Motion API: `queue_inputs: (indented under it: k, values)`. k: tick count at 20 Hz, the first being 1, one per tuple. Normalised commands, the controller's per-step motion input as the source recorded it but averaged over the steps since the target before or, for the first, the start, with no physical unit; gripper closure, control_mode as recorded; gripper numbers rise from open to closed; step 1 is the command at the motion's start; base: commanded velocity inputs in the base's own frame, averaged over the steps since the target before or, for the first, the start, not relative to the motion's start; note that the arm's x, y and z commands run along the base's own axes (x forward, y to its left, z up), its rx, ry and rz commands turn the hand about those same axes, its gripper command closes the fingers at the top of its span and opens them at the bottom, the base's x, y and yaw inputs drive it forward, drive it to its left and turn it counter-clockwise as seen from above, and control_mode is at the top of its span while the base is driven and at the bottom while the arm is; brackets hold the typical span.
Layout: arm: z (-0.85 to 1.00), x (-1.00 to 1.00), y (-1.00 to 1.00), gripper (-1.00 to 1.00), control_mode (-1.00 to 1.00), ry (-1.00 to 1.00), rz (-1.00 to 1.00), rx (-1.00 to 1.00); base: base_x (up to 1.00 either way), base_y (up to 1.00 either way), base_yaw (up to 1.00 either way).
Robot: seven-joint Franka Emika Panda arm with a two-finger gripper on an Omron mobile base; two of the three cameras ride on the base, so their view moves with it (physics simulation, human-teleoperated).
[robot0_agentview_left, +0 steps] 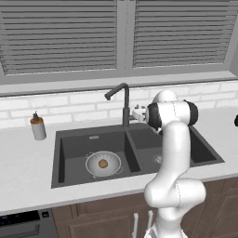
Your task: Put the colander in the sink, put the kiwi in the colander, and turn on the sink faucet and pour water over the colander.
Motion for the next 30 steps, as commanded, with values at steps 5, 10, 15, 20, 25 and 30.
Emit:
queue_inputs:
  k: [5,10,15,20,25,30]
  values:
    - [-0.19,0.0,-0.99,1.0,-1.0,0.0,-0.12,0.14,0.0,0.0,0.0]
    - [-0.16,0.0,-1.0,1.0,-1.0,0.0,-0.08,0.17,0.0,0.0,0.0]
    - [-0.1,0.0,-1.0,1.0,-1.0,0.07,0.0,0.2,0.0,0.0,0.0]
    - [-0.11,0.0,-1.0,1.0,-1.0,0.09,0.0,0.19,0.0,0.0,0.0]
    - [-0.01,0.0,-1.0,1.0,-1.0,0.05,0.0,0.19,0.0,0.0,0.0]
    - [0.42,-0.37,-0.84,1.0,-1.0,0.0,0.0,0.22,0.0,0.0,0.0]
